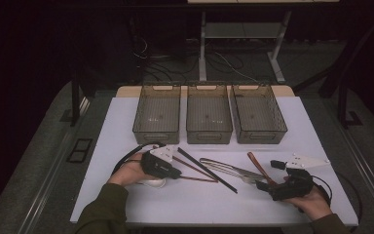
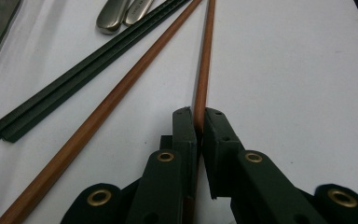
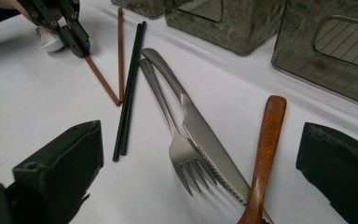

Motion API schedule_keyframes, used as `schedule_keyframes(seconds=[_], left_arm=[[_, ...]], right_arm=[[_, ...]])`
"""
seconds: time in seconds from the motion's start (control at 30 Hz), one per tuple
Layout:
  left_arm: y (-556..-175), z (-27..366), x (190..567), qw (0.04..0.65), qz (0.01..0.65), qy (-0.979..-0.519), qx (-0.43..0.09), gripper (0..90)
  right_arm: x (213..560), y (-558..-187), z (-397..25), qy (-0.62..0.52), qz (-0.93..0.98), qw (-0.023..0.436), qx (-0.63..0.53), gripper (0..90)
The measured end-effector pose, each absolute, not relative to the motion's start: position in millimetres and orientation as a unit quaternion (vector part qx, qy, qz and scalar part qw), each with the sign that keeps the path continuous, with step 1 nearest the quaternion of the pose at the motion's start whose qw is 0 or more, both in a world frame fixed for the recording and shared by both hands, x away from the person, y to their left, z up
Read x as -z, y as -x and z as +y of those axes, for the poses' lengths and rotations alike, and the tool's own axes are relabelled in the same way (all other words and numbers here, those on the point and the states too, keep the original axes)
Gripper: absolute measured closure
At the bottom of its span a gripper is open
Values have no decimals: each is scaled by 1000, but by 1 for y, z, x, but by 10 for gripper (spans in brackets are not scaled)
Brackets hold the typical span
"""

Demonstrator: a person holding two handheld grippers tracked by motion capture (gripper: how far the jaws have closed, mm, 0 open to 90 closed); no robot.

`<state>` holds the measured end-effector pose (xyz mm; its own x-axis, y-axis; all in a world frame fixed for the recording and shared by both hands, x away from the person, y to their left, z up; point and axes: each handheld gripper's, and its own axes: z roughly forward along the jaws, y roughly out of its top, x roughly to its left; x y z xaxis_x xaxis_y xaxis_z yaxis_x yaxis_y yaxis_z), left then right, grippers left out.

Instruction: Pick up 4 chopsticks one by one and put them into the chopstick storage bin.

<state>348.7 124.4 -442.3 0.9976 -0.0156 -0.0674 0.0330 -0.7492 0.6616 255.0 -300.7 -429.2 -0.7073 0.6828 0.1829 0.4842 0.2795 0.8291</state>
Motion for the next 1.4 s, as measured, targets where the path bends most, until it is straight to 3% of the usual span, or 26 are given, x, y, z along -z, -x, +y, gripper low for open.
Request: schedule_keyframes(seconds=[0.87,1.4], left_arm=[[-346,126,424,368,0,-930,3,840],[-348,134,402,422,39,-905,-35,841]], right_arm=[[429,-254,-301,-368,793,107,-474,7],[430,-254,-301,-368,793,108,-473,7]])
